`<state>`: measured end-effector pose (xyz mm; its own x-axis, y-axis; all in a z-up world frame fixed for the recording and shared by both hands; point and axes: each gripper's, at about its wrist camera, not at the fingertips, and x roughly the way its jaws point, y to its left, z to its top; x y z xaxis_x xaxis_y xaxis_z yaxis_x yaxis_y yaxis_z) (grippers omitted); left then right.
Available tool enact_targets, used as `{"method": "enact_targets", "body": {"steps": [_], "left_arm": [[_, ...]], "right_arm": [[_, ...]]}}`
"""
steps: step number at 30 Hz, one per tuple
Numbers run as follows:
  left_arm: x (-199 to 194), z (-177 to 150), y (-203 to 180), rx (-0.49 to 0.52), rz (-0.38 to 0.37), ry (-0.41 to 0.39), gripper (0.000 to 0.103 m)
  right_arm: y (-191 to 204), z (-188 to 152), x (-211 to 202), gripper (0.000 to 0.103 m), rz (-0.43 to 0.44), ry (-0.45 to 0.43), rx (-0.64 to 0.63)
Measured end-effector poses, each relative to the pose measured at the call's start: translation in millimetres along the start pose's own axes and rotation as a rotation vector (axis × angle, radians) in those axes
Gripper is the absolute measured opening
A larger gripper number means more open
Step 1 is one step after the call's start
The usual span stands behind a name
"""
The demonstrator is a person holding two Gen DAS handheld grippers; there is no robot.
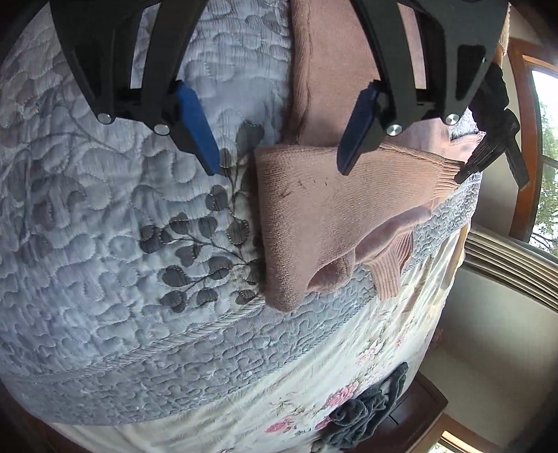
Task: Fold small clothes
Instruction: 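Lay the folded sleeve flat and open the right tool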
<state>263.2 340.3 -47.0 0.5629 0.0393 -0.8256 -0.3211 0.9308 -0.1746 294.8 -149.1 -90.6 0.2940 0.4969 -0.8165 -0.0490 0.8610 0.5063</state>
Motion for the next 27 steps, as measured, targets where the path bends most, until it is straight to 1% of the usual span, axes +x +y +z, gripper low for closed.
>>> {"method": "enact_targets", "body": {"steps": [2,4,5,6,7,8,9,11,12,14,16,17,18,19,20,21,22,23,24,25,27], "left_arm": [[5.7,1.7,8.6,-0.001,0.030,-0.012,0.008],[12.7,2.1,18.0,-0.008,0.043,-0.006,0.008],[16.9,0.9,22.2,-0.014,0.058,0.000,0.008],[21.9,-0.9,25.9,-0.015,0.069,0.005,0.008],[28.7,-3.2,27.6,-0.006,0.085,0.015,0.008],[35.6,-6.1,27.9,0.012,0.105,0.029,0.007],[42.8,-9.6,28.0,0.031,0.126,0.043,0.007],[56.6,-16.4,29.4,0.052,0.157,0.071,0.007],[61.7,-19.5,31.3,0.052,0.163,0.081,0.007],[63.2,-21.7,31.5,0.061,0.160,0.075,0.007],[59.1,-21.3,31.3,0.069,0.148,0.080,0.008],[54.4,-20.0,33.0,0.061,0.134,0.084,0.009],[47.0,-18.1,35.5,0.048,0.122,0.082,0.010],[36.4,-16.3,37.4,0.035,0.107,0.067,0.010],[24.4,-13.8,38.2,0.033,0.087,0.042,0.016],[13.7,-11.0,37.0,0.041,0.069,0.019,0.028],[4.6,-9.1,33.6,0.051,0.052,-0.001,0.034],[-1.5,-8.7,28.8,0.062,0.030,-0.013,0.041],[-3.4,-8.4,22.0,0.075,0.003,-0.008,0.043],[-1.0,-9.4,14.4,0.086,-0.027,0.013,0.044],[11.7,-14.3,0.2,0.102,-0.074,0.075,0.044]], "right_arm": [[6.5,3.3,16.8,0.070,0.003,0.035,0.001],[10.2,5.2,29.7,0.070,-0.004,0.049,0.009],[11.1,5.6,35.7,0.065,0.002,0.060,0.016],[11.4,5.7,41.2,0.055,0.013,0.072,0.025],[11.2,5.0,46.4,0.049,0.012,0.091,0.033],[10.2,3.7,52.2,0.036,-0.001,0.112,0.043],[8.6,2.1,56.3,0.029,-0.019,0.125,0.047],[5.8,-2.2,60.3,0.027,-0.043,0.126,0.049],[3.7,-3.1,60.9,0.026,-0.042,0.122,0.056],[2.9,-4.3,61.6,0.025,-0.051,0.120,0.058],[7.5,-4.4,61.4,0.025,-0.076,0.121,0.029],[14.0,-4.4,60.6,0.027,-0.092,0.122,0.014],[20.1,-4.9,55.6,0.033,-0.109,0.116,-0.001],[29.0,-5.7,48.9,0.034,-0.132,0.099,-0.025],[40.5,-6.1,39.2,0.039,-0.149,0.068,-0.070],[53.1,-7.2,28.3,0.045,-0.160,0.032,-0.122],[64.1,-8.1,20.1,0.048,-0.162,0.005,-0.161],[74.6,-8.6,16.0,0.051,-0.151,-0.002,-0.184],[83.9,-9.1,17.1,0.051,-0.128,0.009,-0.194],[91.4,-9.5,21.1,0.051,-0.105,0.028,-0.196],[103.7,-11.8,37.8,0.051,-0.096,0.074,-0.201]]}}
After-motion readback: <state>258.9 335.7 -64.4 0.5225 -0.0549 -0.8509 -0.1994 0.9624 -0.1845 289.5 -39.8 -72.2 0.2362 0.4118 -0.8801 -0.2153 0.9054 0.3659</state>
